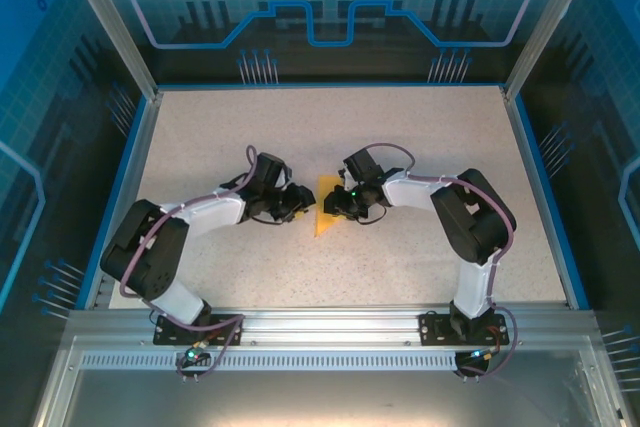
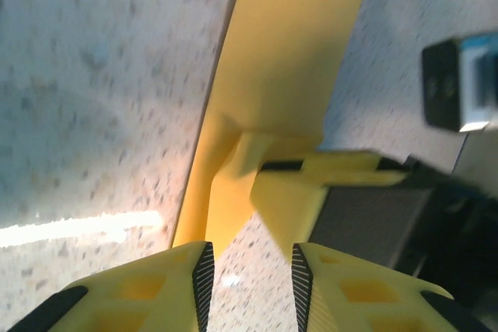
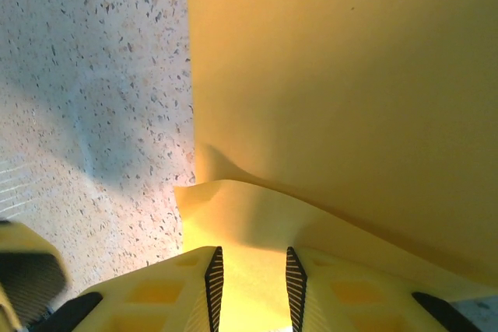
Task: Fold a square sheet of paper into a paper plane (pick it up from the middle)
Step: Third fold the triangle at the center of the table.
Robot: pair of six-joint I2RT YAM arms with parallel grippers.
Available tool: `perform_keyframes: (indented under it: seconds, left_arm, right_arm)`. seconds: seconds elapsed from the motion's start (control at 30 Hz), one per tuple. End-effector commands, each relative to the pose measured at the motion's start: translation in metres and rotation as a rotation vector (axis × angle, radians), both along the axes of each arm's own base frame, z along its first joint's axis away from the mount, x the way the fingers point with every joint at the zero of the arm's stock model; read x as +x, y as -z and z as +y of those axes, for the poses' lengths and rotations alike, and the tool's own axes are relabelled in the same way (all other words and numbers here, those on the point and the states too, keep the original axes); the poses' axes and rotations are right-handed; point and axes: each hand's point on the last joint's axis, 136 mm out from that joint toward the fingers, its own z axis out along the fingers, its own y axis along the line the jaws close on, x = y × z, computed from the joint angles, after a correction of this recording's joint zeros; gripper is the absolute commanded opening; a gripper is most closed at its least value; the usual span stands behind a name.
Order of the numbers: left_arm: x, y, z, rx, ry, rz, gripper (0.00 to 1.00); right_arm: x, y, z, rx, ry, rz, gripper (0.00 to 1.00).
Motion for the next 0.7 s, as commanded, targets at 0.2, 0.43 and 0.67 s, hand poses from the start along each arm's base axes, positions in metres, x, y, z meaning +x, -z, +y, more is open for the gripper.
perform_keyframes:
  seconds: [0.2,0.43,0.67]
  left_arm:
    - [0.071,0.0,-0.022,0.012,0.054,-0.084,0.33]
    - [0.088,0.025,-0.033,0.016,0.071,-0.044,0.29]
    - [0.085,0.049,-0.03,0.053,0.074,0.014,0.28]
  right_arm:
    - [0.005,0.002,-0.006,-0.022,0.036,-0.001,0.3]
    - [0.007,0.002,-0.007,-0.022,0.051,-0.005,0.3]
    - [0.007,0.004,-0.005,-0.021,0.052,-0.003,0.3]
